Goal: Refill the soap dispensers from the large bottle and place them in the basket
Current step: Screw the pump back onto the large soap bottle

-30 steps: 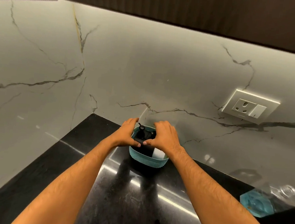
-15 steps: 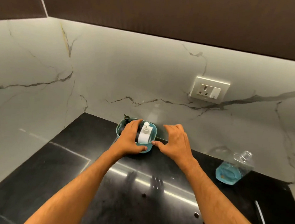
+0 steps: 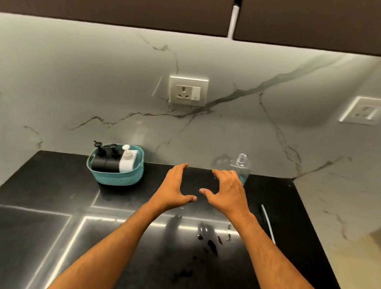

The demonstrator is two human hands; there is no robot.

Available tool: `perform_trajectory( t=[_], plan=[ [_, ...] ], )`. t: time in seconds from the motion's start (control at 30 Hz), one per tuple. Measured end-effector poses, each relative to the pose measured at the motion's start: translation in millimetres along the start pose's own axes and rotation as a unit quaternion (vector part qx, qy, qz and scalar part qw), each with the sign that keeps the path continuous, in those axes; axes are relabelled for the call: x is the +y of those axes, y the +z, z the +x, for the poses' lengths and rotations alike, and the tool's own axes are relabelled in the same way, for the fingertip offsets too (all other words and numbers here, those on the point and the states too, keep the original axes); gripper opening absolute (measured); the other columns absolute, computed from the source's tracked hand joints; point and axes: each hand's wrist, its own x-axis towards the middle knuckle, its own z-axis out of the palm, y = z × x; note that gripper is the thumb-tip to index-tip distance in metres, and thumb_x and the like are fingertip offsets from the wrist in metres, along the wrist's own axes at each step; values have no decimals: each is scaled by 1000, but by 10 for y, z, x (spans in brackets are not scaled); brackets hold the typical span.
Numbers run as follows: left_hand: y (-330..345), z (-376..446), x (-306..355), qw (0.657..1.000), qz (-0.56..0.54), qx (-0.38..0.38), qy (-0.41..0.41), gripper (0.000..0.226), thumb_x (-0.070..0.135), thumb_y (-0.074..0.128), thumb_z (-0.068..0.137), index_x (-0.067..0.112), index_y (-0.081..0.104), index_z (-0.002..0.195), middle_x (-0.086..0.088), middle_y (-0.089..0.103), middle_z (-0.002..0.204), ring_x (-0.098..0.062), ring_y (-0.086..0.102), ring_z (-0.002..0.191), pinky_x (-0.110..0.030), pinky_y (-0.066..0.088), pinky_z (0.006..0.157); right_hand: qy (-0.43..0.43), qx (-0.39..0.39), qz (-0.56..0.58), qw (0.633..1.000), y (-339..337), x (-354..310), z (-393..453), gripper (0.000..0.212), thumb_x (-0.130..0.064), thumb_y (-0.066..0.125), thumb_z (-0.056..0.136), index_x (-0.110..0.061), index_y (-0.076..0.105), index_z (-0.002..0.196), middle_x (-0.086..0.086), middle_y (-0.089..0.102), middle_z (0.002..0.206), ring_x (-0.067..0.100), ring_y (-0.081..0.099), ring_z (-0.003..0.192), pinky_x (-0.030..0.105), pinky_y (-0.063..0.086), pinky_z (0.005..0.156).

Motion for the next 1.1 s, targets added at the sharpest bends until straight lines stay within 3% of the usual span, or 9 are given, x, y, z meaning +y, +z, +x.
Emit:
perform_trajectory(
  t=[0.13, 0.27, 0.43, 0.6, 0.8, 0.97, 1.1],
  plan=[
    [325, 129, 250, 999, -28, -20, -13, 111, 41, 92, 77, 16, 25, 162, -5, 34, 164, -20, 33, 151, -31, 31, 120, 55, 2, -3, 998, -140, 361, -203, 66, -50, 82, 76, -11, 66, 127, 4, 69, 116, 23, 58, 110, 40, 54, 92],
    [625, 290, 449, 998, -55, -29, -29, 110, 38, 92, 77, 15, 26, 162, -6, 34, 163, -22, 37, 150, -28, 33, 117, 114, -13, -31, 993, -217, 658, -444, 49, -42, 81, 82, -17, 66, 120, -1, 66, 110, 15, 57, 105, 30, 54, 86],
    [920, 518, 628, 995, -77, -29, -49, 114, 36, 94, 76, 12, 23, 162, -8, 32, 166, -24, 34, 152, -36, 33, 121, 210, -41, -79, 974, -248, 990, -736, 41, -35, 81, 84, -18, 66, 118, 0, 66, 112, 18, 58, 108, 32, 54, 85],
    [1094, 792, 671, 991, -109, -4, -79, 121, 33, 95, 74, 10, 18, 164, -11, 26, 169, -28, 27, 156, -43, 28, 126, 280, -68, -137, 948, -219, 1251, -1017, 44, -35, 79, 81, -19, 61, 117, 2, 61, 116, 21, 54, 107, 31, 51, 81],
    [1226, 1111, 618, 987, -134, 6, -94, 121, 31, 97, 70, 9, 22, 163, -11, 33, 166, -29, 33, 153, -43, 32, 124, 326, -103, -146, 928, -118, 1481, -1255, 57, -44, 80, 79, -19, 52, 121, 6, 56, 123, 25, 54, 112, 34, 53, 84],
    [1338, 1277, 607, 985, -152, 2, -80, 107, 24, 100, 67, 11, 37, 153, -9, 51, 151, -26, 52, 138, -44, 47, 116, 348, -131, -98, 923, -71, 1564, -1285, 55, -34, 81, 82, -17, 50, 124, 8, 54, 125, 26, 59, 110, 31, 55, 80],
    [1404, 1322, 637, 982, -172, 2, -83, 99, 18, 98, 70, 10, 38, 149, -9, 55, 146, -25, 56, 132, -41, 50, 111, 360, -149, -83, 917, -67, 1594, -1273, 54, -25, 80, 81, -16, 49, 124, 10, 57, 123, 29, 64, 108, 33, 56, 79]
  ],
)
